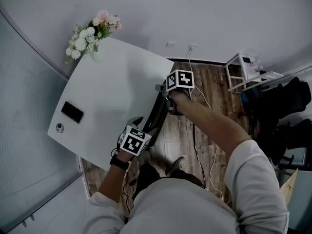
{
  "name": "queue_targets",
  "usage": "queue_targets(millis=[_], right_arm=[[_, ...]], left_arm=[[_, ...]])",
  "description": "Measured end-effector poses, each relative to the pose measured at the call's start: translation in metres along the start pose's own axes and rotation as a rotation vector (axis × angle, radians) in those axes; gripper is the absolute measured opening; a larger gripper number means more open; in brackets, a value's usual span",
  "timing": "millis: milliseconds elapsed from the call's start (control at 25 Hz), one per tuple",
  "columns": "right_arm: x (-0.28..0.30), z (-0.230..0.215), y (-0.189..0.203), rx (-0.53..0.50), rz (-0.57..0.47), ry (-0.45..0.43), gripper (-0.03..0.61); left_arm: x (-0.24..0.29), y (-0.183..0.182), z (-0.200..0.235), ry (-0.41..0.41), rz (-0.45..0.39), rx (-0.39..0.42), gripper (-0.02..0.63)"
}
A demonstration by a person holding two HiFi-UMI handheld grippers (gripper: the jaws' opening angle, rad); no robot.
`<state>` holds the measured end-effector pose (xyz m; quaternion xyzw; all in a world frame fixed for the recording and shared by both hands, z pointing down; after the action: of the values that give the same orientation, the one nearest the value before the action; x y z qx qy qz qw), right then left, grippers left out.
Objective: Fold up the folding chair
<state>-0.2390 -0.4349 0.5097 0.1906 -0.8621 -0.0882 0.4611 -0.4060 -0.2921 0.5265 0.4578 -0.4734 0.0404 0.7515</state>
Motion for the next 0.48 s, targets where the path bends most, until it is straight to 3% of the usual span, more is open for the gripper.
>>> queue_targets(millis=[240,480], right_arm=[[-0.089,-0.016,0.007,-0.065,-0.114,-0.088,0.302],[-0.218,-0.06,0.038,-0.159,-0.305,-0.111,0.301]], left_arm=[[-0.019,-0.033,-0.016,-0.113,-0.047,0.024,0.304],[-0.033,-0.073,-0.067,-0.165,-0.118,0.069,0.304]])
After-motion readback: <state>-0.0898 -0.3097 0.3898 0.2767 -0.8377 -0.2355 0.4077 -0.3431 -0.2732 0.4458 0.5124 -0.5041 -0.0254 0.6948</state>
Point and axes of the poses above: the fingertips, and each gripper's own axes: x forward along the fingers, z to its left, y out of its underside, the point moved 7 cm from there along -x, backward along the fingers, and after that the axes turned 10 degrees about -y, right-handed, at the moved point
